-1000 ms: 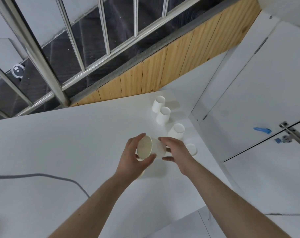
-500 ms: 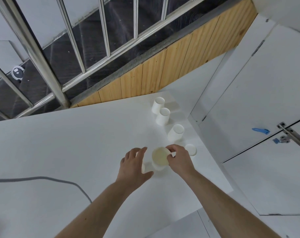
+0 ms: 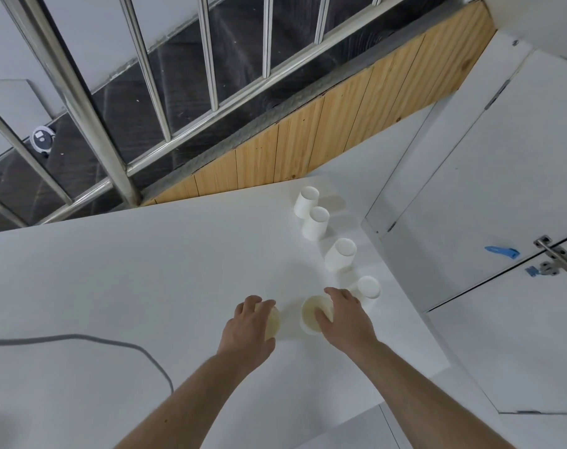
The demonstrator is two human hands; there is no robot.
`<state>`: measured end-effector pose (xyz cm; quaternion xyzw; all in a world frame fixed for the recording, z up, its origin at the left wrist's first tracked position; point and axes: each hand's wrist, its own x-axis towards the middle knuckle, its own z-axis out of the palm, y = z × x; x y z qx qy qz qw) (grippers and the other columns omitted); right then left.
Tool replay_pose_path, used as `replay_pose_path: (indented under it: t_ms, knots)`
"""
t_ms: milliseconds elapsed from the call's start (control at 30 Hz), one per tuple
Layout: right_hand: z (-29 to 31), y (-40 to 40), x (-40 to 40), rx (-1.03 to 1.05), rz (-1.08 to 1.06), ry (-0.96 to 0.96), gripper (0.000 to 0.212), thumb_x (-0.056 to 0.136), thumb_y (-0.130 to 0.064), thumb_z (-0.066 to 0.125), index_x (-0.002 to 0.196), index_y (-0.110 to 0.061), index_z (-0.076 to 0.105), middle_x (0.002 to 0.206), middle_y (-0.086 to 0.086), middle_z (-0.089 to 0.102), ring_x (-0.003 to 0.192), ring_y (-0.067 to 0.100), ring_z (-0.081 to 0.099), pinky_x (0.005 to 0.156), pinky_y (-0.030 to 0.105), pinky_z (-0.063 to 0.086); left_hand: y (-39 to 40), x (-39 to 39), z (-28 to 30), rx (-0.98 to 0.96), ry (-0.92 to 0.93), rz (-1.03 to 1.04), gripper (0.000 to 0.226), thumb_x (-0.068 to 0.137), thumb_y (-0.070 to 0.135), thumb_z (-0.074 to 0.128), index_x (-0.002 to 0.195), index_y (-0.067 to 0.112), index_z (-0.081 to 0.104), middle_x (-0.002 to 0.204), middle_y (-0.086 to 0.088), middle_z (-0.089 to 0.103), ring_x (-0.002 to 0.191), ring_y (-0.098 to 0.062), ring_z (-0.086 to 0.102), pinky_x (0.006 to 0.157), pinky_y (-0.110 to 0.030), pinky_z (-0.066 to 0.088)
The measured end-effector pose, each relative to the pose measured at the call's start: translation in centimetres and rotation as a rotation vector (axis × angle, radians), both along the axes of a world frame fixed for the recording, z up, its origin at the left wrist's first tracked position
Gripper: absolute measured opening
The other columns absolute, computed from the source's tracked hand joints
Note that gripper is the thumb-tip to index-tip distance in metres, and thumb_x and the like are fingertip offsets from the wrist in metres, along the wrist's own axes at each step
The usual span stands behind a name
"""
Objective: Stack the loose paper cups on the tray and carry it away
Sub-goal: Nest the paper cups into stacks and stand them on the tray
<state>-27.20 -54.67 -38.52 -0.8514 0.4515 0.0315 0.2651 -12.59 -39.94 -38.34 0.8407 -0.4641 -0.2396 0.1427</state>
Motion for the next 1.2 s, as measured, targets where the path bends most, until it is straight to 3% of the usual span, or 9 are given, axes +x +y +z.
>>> replay_pose_path:
  t_ms: [100,167,300,700,900,1200]
  knots:
    - [0.7,1.0,0.2,-0.007,0.153,0.027,0.078,0.085,-0.055,0.061,0.149,-0.026,0.025,0.152,-0.006,0.023,0.139,0.019,0.023,0.102,0.038,0.044,0.2,0.2,0.1,-0.019,0.002,0.002,0.067,0.083,0.027,0.060,0.142,0.030,0.028,0.143,0.006,0.027,0.129,-0.018,0.033,0.092,-0.029,0.046]
    - [0.5,1.4,0.4,0.004,0.238,0.107,0.081,0.084,-0.047,0.066,0.150,-0.029,0.023,0.154,-0.006,0.016,0.141,0.019,0.019,0.102,0.038,0.045,0.2,0.3,0.2,-0.043,0.004,0.001,0.067,0.083,0.027,0.060,0.142,0.030,0.028,0.143,0.007,0.028,0.129,-0.017,0.034,0.091,-0.028,0.046]
    - [0.4,2.2,0.3,-0.019,0.223,0.094,0.070,0.085,-0.022,0.062,0.147,-0.028,0.031,0.146,-0.009,0.027,0.132,0.018,0.031,0.094,0.033,0.049,0.7,0.4,0.7,-0.098,0.015,-0.004,0.067,0.082,0.029,0.060,0.142,0.031,0.029,0.142,0.008,0.029,0.129,-0.016,0.034,0.090,-0.027,0.046]
    - [5.0,7.3,-1.3,-0.205,0.144,-0.069,0.068,0.084,-0.025,0.063,0.146,-0.028,0.035,0.148,-0.008,0.027,0.134,0.017,0.030,0.087,0.029,0.052,5.4,-0.1,2.8,-0.335,0.016,0.014,0.065,0.080,0.029,0.062,0.140,0.030,0.036,0.142,0.008,0.033,0.126,-0.017,0.038,0.083,-0.027,0.049]
    - [7.1,12.7,-1.9,-0.237,0.143,-0.054,0.068,0.086,-0.025,0.061,0.147,-0.032,0.031,0.150,-0.010,0.023,0.137,0.013,0.023,0.085,0.027,0.050,11.3,-1.2,3.9,-0.391,0.038,0.047,0.065,0.080,0.028,0.063,0.140,0.029,0.037,0.142,0.008,0.034,0.128,-0.015,0.036,0.086,-0.026,0.048]
    - [7.8,26.5,-1.5,-0.232,0.207,-0.176,0.068,0.084,-0.024,0.062,0.145,-0.034,0.036,0.147,-0.011,0.027,0.134,0.014,0.027,0.080,0.027,0.048,27.0,-1.9,5.6,-0.426,-0.020,0.127,0.067,0.080,0.028,0.064,0.140,0.032,0.035,0.143,0.012,0.032,0.127,-0.012,0.036,0.089,-0.025,0.046]
